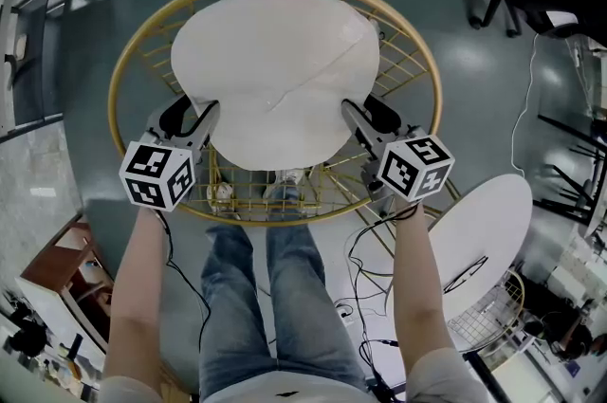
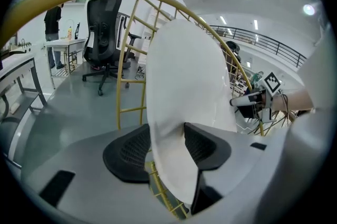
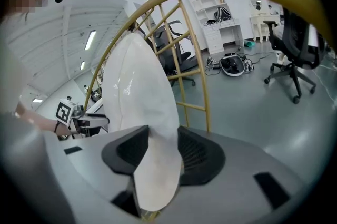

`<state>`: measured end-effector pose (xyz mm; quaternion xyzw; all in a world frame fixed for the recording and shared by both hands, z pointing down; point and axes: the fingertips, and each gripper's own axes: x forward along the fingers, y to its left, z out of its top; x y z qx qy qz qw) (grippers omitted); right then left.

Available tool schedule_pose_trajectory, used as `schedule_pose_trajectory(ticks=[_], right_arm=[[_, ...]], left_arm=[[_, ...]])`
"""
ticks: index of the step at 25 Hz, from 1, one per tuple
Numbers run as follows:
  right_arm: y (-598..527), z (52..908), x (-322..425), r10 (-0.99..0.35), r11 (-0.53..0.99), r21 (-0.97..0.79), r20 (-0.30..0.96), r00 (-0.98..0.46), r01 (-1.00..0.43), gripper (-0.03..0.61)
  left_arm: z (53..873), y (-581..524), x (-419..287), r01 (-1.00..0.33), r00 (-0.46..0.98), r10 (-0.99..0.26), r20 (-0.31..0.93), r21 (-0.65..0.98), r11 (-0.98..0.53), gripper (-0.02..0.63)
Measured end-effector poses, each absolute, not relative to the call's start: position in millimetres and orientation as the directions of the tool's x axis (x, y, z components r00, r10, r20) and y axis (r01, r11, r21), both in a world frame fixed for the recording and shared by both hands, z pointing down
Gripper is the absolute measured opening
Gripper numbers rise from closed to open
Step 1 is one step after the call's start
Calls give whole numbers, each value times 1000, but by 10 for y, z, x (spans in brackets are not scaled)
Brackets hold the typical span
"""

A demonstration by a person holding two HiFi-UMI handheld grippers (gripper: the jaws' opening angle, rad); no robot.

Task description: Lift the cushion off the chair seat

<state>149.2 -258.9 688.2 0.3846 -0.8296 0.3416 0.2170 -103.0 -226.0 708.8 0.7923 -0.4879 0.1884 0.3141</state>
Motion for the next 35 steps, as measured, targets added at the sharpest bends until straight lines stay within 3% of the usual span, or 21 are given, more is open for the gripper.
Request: schedule_pose_trajectory(ticks=[7,13,18,35], right_arm=[[-2593,6900,1410,-472,489,-389,635,-611,-781,182],[-2505,6834,1338,-505,512,-331,630,-589,-793,82],[-2448,6753,1316,-535,499,-330,611,-584,-801,58],[-2077,6001,1195,-617,452,-361,535,-578,-816,55]], left_arm=[[7080,-2262,-997,-891,454,-653,607,319,-323,202],[7050,-2220,-1030,-909,414,-660,627,245,-338,126],[6945,-2162,-1049,-904,423,-655,626,241,-353,48],[6179,-1902,-1171,-896,440,-685,582,225,-384,37]])
